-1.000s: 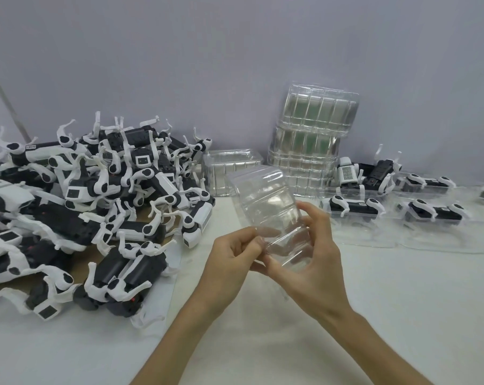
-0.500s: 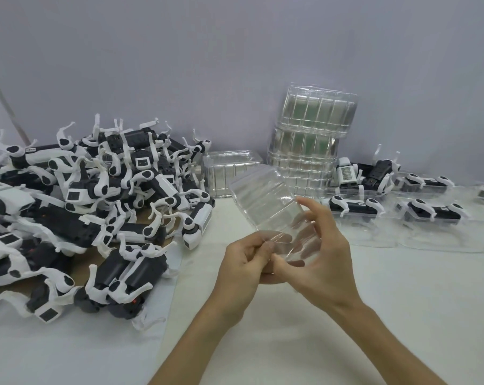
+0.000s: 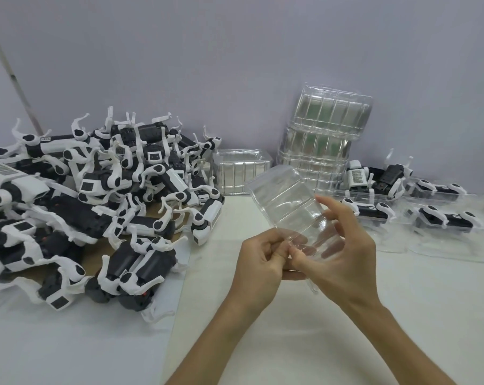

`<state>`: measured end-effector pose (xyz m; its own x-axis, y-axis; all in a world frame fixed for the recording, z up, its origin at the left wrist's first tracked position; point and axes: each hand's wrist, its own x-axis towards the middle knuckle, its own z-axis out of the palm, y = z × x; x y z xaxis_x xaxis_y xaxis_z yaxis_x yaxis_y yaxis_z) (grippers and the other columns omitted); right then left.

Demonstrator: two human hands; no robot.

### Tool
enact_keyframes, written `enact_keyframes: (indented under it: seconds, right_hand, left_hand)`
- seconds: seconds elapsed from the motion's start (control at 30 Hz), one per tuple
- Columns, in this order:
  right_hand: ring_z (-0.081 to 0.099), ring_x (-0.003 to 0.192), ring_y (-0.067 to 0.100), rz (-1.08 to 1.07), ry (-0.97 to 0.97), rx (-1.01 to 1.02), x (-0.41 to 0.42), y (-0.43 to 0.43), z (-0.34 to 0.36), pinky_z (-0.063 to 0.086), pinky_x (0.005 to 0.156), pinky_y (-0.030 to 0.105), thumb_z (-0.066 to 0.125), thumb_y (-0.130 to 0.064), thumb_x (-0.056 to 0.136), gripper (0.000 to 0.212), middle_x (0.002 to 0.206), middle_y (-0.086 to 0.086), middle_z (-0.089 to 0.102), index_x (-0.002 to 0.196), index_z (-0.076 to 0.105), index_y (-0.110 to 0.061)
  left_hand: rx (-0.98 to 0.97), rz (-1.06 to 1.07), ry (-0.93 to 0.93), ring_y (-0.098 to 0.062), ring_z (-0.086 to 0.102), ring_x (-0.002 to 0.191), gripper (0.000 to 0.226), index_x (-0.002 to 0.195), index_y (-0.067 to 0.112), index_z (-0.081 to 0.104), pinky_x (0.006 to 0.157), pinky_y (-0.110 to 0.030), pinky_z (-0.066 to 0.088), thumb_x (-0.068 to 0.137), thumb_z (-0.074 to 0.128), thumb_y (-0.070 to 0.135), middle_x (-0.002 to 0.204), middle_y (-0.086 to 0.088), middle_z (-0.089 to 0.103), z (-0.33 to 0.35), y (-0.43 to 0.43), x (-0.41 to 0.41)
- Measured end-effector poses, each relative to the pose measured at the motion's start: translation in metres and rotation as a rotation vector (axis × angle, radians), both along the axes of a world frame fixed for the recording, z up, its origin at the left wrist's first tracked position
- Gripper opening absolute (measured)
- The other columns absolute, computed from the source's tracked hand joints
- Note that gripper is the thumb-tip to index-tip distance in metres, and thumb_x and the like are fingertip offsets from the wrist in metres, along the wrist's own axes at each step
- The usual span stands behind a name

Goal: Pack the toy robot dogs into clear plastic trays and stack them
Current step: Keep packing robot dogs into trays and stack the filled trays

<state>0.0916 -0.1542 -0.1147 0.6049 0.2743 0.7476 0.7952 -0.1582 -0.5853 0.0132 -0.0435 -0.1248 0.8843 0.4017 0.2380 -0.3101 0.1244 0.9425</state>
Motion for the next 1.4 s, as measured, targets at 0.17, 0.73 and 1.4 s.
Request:
enact_keyframes:
  seconds: [0.17, 0.73, 1.4]
  right_hand:
    - [0.061, 0.072, 0.014, -0.012, -0.023, 0.007, 0.0, 0.0, -0.001, 0.053, 0.05, 0.036, 0.075, -0.044, 0.053, 0.076, 0.095, -0.019, 0.057, 0.126, 0.055, -0.036]
    - [0.06, 0.076, 0.01, 0.022, 0.004, 0.054, -0.001, 0.006, 0.003, 0.046, 0.05, 0.016, 0.082, -0.036, 0.058, 0.075, 0.099, -0.018, 0.059, 0.129, 0.058, -0.032]
    - [0.076, 0.074, 0.027, 0.389, 0.498, 0.159, -0.008, -0.001, 0.016, 0.058, 0.064, 0.023, 0.08, -0.023, 0.072, 0.022, 0.084, 0.008, 0.075, 0.091, 0.075, -0.013]
  left_hand:
    - [0.005, 0.029, -0.008, -0.024, 0.076, 0.085, 0.039, 0.087, 0.017, 0.07, 0.064, -0.033, 0.062, 0.101, 0.043, -0.007, 0.083, -0.003, 0.075, -0.002, -0.001, 0.001]
    - [0.072, 0.106, -0.083, -0.024, 0.071, 0.07, 0.025, 0.09, 0.003, 0.068, 0.065, -0.036, 0.062, 0.098, 0.047, -0.008, 0.078, -0.023, 0.068, -0.002, -0.002, 0.003]
    - [-0.015, -0.27, -0.007, -0.038, 0.073, 0.093, 0.031, 0.113, 0.016, 0.068, 0.074, -0.038, 0.061, 0.105, 0.041, 0.003, 0.113, -0.011, 0.074, -0.001, 0.032, -0.009]
